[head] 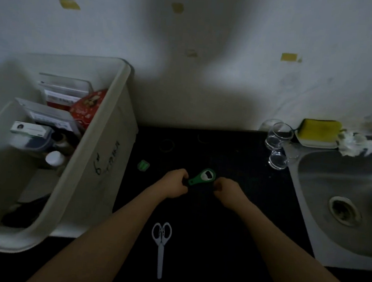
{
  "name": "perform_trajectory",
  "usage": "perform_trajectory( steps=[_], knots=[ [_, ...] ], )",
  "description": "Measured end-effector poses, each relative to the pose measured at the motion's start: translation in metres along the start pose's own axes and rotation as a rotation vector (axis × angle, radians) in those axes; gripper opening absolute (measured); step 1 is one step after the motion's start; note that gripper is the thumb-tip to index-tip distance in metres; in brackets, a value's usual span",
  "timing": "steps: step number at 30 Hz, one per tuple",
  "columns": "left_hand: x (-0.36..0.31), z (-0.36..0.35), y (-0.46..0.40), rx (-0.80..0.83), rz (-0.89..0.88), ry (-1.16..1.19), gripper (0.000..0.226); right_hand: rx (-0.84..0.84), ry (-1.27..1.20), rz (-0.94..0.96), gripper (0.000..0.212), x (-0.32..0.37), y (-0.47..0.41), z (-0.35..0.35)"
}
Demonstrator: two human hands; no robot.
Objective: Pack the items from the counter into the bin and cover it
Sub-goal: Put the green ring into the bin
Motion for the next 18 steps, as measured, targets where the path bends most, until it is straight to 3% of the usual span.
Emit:
perform_trajectory(
  steps=[6, 10, 14, 18],
  knots=[
    [0.005, -0.011, -0.032, 0.003, 0.232, 0.342, 0.044, -0.002, -0.007, 0.053, 0.045, 0.003, -0.038, 0.004],
    [0.006, -0.019, -0.05, 0.01, 0.416, 0.598, 0.045, 0.001, -0.11, -0.058, 0.055, 0.005, -0.061, 0.007],
    [0.003, -0.028, -0.064, -0.053, 0.515, 0.789, 0.042, 0.017, -0.194, -0.125, 0.046, -0.001, -0.074, -0.003],
    [0.0, -0.036, -0.071, -0.047, 0.554, 0.919, 0.039, -0.026, -0.432, -0.192, 0.038, -0.009, -0.077, -0.006]
  ],
)
Point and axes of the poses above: each hand's wrist, its own y-axis away from the middle knuckle, its own z-axis out of the back of the hand, x = y × z, the point moved 5 cm from there along -y, towards the middle knuckle, and after that the axes turned 1 degree about -y, right-handed, at the moved point
